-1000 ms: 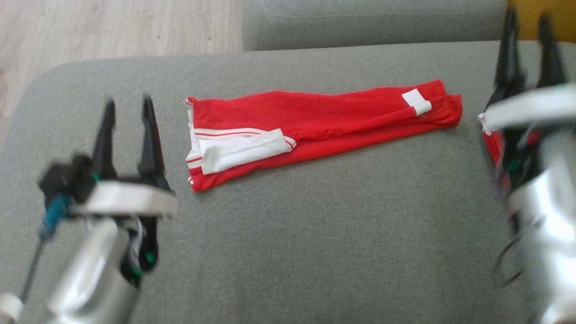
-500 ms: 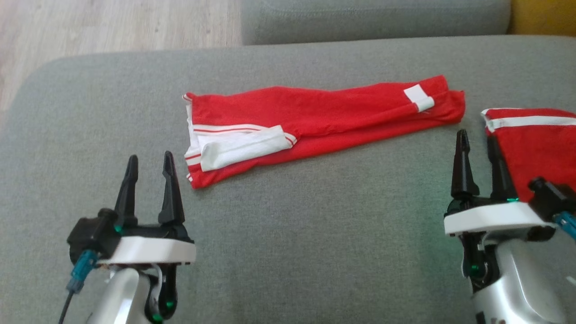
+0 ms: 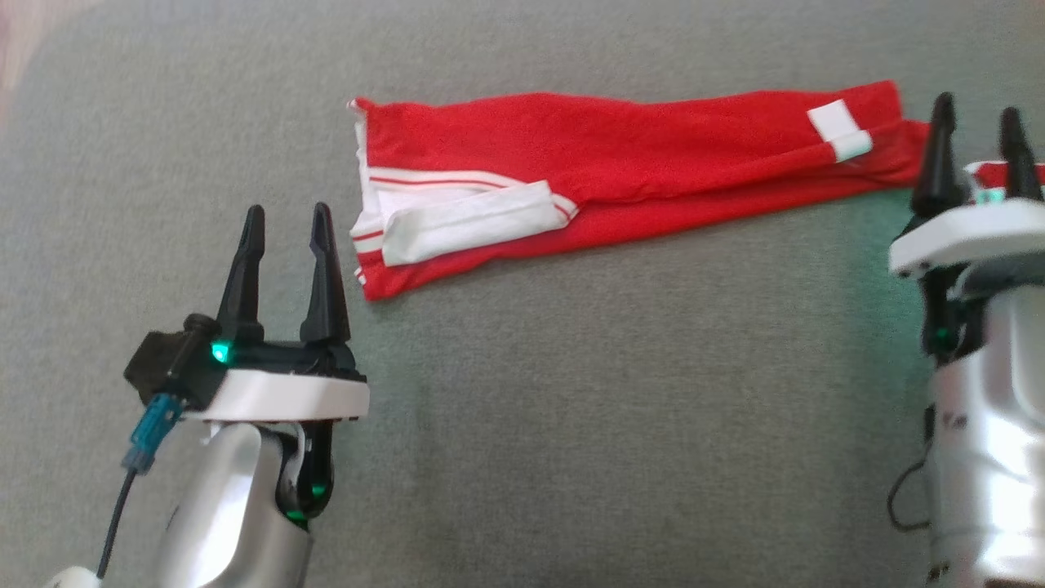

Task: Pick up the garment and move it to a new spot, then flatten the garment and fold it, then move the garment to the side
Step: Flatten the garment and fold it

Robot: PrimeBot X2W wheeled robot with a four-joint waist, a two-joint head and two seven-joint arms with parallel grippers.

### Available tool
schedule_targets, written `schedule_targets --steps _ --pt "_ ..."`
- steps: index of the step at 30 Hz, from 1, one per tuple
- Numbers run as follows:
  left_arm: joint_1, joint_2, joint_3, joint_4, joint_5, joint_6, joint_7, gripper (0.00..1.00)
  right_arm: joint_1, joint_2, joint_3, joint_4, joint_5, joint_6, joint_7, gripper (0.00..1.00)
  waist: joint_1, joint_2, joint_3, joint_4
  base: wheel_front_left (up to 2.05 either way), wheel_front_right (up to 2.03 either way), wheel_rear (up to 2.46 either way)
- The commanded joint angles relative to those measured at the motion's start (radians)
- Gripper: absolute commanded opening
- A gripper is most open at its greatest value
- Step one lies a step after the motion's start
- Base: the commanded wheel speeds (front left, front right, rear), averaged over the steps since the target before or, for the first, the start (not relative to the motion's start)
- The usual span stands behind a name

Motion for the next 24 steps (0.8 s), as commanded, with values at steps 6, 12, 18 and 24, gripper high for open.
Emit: schedule_targets --steps 6,12,18,24 --pt "-0.057 -0.008 0.053 -0.012 0.012 -0.027 -0.005 1.0 -0.154 -0.002 -0.136 0.138 -0.134 -0.001 0.111 1.0 -0.0002 0.0 0.058 0.049 0.0 0.0 0.0" --pt "-0.07 -0.022 0.069 -0.008 0.022 -0.041 -0.005 1.0 -0.206 -0.002 -0.245 0.278 -0.245 -0.001 0.143 1.0 -0.0002 0.0 0.081 0.067 0.0 0.0 0.0" --pt "-0.078 -0.03 0.081 0.001 0.031 -0.051 -0.005 1.0 -0.243 -0.002 -0.343 0.371 -0.332 -0.001 0.134 1.0 -0.0002 0.0 0.093 0.072 0.0 0.0 0.0" --pt "-0.083 -0.034 0.095 0.011 0.04 -0.056 -0.005 1.0 -0.279 -0.002 -0.352 0.458 -0.372 -0.001 0.094 0.0 -0.0002 0.0 0.083 0.061 0.0 0.0 0.0"
